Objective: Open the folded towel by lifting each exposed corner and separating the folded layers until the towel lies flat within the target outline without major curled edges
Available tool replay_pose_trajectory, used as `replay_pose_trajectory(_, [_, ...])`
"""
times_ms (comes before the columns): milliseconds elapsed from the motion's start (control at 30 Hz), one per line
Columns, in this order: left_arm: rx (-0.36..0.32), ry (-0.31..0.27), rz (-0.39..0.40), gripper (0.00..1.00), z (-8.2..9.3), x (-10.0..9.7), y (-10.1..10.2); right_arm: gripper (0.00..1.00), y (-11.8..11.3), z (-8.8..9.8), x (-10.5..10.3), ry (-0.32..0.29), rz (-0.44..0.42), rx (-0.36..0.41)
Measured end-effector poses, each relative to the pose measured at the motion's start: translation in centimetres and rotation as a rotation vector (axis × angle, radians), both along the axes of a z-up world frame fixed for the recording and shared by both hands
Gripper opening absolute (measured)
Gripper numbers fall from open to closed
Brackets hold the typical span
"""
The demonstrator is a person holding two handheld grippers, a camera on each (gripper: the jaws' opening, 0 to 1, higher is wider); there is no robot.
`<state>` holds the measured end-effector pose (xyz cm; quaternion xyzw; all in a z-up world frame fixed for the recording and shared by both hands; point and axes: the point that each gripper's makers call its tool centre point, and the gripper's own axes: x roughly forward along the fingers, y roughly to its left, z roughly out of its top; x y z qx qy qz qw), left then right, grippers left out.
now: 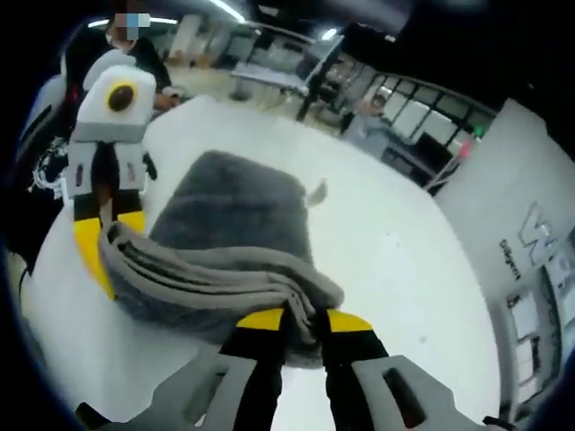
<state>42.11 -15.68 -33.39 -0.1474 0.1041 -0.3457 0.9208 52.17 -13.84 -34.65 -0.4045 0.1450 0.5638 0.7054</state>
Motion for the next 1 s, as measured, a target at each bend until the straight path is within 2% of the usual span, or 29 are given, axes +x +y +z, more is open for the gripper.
replay_pose_trajectory(200, [0.035, -0.001, -0.014, 0.05, -0.7, 0.1, -0.8, 0.1, -0.9, -0.8, -0.2, 0.006, 0.011, -0.043])
replay_pose_trajectory(500, [0.05, -0.001, -0.018, 0.05, -0.8, 0.2, -1.0, 0.12, -1.9, -0.2, 0.5, -0.013, -0.007, -0.071])
replay_pose_trajectory(700, [0.059, 0.008, -0.035, 0.05, -1.4, -0.2, -1.6, 0.12, -3.3, -0.8, 0.5, 0.004, -0.027, -0.105])
replay_pose_trajectory(1000, [0.075, 0.012, -0.046, 0.06, -2.3, -0.1, -2.5, 0.12, -4.2, -1.8, 0.8, 0.021, -0.055, -0.142])
